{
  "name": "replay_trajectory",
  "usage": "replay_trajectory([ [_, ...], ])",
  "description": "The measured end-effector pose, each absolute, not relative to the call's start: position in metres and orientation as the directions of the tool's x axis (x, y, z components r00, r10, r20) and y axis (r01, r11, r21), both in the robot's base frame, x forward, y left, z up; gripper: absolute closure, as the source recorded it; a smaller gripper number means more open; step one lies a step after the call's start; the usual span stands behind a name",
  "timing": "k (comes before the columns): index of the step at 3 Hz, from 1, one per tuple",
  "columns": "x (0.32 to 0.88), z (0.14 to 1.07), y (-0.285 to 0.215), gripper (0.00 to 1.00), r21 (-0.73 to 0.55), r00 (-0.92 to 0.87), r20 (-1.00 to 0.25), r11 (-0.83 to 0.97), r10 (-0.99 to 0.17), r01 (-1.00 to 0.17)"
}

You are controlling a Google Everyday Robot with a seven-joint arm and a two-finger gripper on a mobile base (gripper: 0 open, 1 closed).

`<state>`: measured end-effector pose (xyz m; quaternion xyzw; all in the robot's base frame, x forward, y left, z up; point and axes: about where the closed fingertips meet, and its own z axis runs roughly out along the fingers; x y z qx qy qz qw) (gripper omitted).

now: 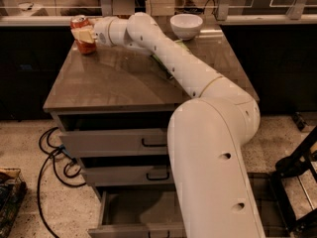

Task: Place coke can into bottom drawer

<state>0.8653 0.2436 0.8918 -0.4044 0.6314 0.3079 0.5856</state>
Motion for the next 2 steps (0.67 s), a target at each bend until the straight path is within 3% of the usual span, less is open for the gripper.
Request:
replay_trajectory([
  [1,0.8644,0.8906,0.2469,1.00,-0.083,0.012,-0.989,0.480,-0.150,-0.874],
  [2,0.8643,0.8906,0.2469,1.00,-0.083,0.012,-0.989,0.480,-0.150,-0.874],
])
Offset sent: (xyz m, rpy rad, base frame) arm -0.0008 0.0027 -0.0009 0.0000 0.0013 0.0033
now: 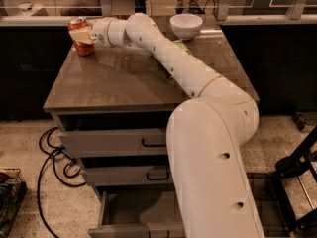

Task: Place coke can into bottom drawer

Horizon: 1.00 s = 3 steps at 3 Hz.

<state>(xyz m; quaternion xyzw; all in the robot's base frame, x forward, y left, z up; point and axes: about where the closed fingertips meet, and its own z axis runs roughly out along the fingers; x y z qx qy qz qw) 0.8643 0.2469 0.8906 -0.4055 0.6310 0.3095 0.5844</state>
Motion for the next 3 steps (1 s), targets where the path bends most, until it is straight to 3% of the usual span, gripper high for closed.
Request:
replay_trajectory([
  [1,0.842,0.905,0.237,1.00,-0.094,0.025,-0.988,0.461,-0.154,-0.882],
  [3,0.726,0.945,0.183,1.00,-0.159,0.102,-0.983,0.441,-0.150,-0.884],
])
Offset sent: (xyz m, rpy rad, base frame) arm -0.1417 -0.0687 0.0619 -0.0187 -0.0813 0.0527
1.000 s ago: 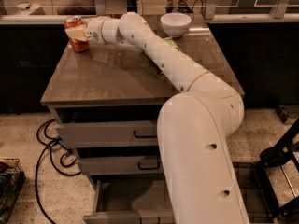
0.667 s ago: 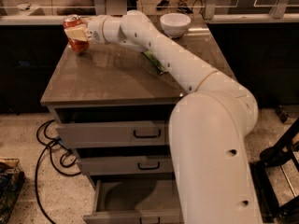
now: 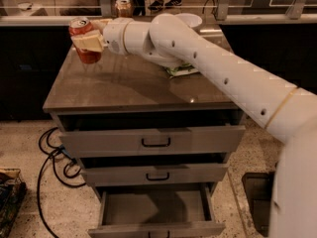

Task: Place coke can into bottom drawer

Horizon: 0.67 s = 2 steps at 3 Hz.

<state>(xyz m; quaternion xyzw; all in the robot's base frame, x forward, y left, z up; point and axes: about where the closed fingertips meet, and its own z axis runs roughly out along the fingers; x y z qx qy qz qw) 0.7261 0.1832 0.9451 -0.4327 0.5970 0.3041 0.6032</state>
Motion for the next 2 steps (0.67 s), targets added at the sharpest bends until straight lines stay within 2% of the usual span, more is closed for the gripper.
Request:
replay_trajectory([
  [2,0.647,0.934,0.140,1.00,-0.172,0.118,-0.983,0.495,-0.138,-0.852],
])
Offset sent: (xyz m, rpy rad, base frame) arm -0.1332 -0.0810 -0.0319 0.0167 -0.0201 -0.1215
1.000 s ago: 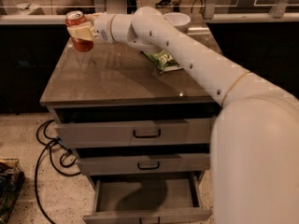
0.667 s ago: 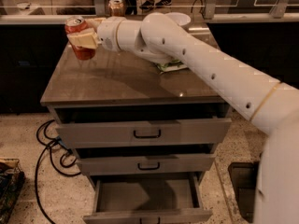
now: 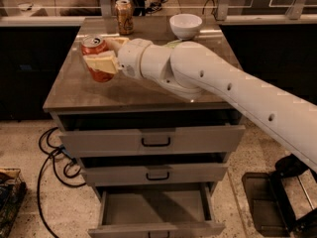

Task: Place coke can into bottom drawer

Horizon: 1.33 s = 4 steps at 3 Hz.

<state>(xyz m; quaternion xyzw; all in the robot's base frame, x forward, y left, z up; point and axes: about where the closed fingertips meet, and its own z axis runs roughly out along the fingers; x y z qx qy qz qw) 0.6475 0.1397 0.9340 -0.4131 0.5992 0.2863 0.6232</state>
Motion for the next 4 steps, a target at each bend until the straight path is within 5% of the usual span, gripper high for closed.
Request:
replay_trajectory([
  [2,0.540,0.877,0.085,1.00,-0.125,0.042,-0.983,0.491,-0.177,-0.862],
  [4,0.528,0.860,0.084,1.00,-0.114,0.022,-0.979,0.451,-0.203,-0.885],
])
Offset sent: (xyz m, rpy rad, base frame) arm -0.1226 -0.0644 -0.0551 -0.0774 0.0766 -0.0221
